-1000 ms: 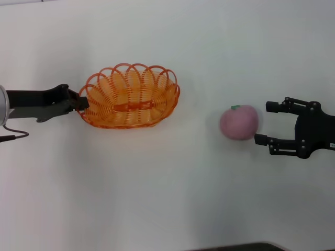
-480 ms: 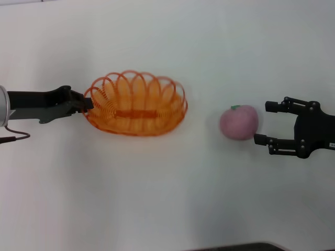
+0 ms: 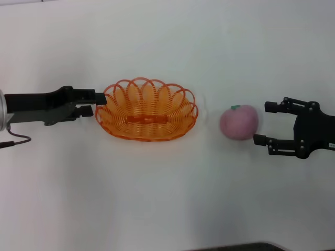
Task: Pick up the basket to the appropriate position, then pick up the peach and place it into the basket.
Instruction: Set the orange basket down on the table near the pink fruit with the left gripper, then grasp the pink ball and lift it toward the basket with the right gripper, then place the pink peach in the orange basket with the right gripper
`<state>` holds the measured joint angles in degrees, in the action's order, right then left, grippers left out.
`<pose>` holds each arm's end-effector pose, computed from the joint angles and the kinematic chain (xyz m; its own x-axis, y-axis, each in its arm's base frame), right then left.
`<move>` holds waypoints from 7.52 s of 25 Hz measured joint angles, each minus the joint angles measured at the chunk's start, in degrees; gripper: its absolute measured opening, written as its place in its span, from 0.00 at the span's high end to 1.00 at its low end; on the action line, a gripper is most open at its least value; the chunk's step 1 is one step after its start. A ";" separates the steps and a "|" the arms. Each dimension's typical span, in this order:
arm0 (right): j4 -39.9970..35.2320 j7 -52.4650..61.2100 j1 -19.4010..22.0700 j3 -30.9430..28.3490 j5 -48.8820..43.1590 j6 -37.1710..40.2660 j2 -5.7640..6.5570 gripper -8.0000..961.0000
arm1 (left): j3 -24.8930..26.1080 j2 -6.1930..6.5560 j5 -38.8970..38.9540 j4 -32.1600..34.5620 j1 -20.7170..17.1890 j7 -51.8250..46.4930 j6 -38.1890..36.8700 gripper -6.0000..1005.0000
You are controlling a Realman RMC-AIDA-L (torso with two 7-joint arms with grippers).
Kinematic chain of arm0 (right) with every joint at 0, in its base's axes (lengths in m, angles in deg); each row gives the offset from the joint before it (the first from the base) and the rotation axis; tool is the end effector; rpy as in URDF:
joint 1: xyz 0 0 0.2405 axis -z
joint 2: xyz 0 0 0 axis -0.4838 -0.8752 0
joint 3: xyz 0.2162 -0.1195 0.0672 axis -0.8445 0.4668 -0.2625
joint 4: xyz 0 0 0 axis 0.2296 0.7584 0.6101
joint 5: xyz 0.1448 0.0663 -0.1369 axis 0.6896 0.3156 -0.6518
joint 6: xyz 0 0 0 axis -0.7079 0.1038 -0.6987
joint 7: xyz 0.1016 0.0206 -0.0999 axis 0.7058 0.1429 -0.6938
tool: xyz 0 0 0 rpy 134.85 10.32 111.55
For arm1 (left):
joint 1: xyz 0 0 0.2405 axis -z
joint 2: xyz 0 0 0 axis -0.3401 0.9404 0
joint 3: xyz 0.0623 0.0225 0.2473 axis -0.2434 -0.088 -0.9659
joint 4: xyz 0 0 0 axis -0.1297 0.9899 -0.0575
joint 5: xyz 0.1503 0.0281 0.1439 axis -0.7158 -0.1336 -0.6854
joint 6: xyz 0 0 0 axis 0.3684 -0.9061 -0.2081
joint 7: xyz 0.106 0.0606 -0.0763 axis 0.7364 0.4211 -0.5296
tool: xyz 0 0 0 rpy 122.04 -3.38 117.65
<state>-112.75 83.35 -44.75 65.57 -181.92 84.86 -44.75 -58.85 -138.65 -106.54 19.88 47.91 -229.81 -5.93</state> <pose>0.3477 0.2391 0.0150 0.8638 -0.2235 -0.4515 -0.3984 -0.8517 -0.3405 -0.2650 0.3317 -0.0128 0.0251 0.9450 0.3260 0.9913 -0.0655 0.1138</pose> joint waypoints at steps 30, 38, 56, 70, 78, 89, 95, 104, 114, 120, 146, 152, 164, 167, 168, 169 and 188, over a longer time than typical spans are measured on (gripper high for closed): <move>0.11 -0.24 -0.23 0.24 0.26 0.41 0.00 0.11 | 11.19 -0.85 2.55 -6.09 -13.59 83.68 -17.54 0.32; 0.16 -0.45 -0.35 0.08 0.31 0.15 0.00 0.11 | 11.30 -0.98 2.56 -8.95 -16.10 89.98 -14.02 0.31; -5.91 16.08 -2.10 -1.37 0.29 0.53 0.05 0.11 | 11.38 -0.80 2.51 -9.16 -15.68 89.94 -12.97 0.31; -18.90 45.28 -10.71 5.61 -9.04 1.00 0.73 0.11 | 12.14 -0.80 2.23 -9.17 -15.82 89.95 -12.94 0.31; -25.62 55.77 -17.15 11.53 -19.44 4.17 0.46 0.11 | 12.86 -0.72 2.34 -9.14 -15.87 89.97 -13.09 0.31; -26.92 66.45 -24.32 22.99 -28.55 4.36 -0.51 0.11 | 12.95 -0.71 2.62 -9.08 -15.93 90.00 -13.15 0.31; -26.05 70.69 -25.21 29.53 -28.96 3.38 -0.85 0.10 | 12.96 -0.64 2.65 -9.09 -15.77 90.00 -13.30 0.32; -23.87 73.82 -25.14 35.14 -29.90 -0.32 -0.97 0.07 | 12.96 -0.62 2.64 -9.11 -16.00 90.01 -13.21 0.32; -19.48 74.50 -25.53 38.61 -30.01 -3.30 -0.64 0.04 | 13.26 -0.62 2.70 -9.17 -15.99 90.02 -13.37 0.32; -19.34 74.96 -25.57 38.83 -30.06 -3.91 -0.64 0.07 | 13.80 -0.62 2.70 -9.17 -15.92 90.01 -13.52 0.32; -19.94 75.36 -25.93 39.57 -30.17 -4.85 -0.71 0.65 | 14.27 -0.56 2.70 -9.11 -15.82 90.00 -13.66 0.32; -19.96 75.33 -26.07 39.56 -30.17 -4.83 -0.71 0.71 | 14.27 -0.53 2.70 -9.17 -15.81 89.99 -13.66 0.32; -22.50 74.29 -26.22 38.88 -29.85 -0.66 -0.71 0.72 | 14.28 -0.53 2.70 -9.12 -15.81 90.00 -13.60 0.32; -25.54 73.77 -25.97 37.97 -29.56 2.53 -0.70 0.72 | 14.27 -0.54 2.69 -9.11 -15.81 90.00 -13.52 0.32; -26.28 73.71 -25.96 37.60 -29.54 3.19 -0.68 0.72 | 14.28 -0.54 2.70 -9.11 -15.81 90.00 -13.52 0.32; -27.06 73.42 -25.95 36.98 -29.53 4.03 -0.67 0.72 | 14.32 -0.53 2.70 -9.11 -15.81 90.00 -13.53 0.32; -21.50 64.34 -26.08 33.11 -11.69 4.12 -0.41 0.72 | 15.07 -0.54 2.69 -9.17 -15.72 90.00 -13.54 0.32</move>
<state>-134.24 147.68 -70.83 98.68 -193.61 88.98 -45.16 -43.78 -139.19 -103.84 10.71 32.19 -139.81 -19.47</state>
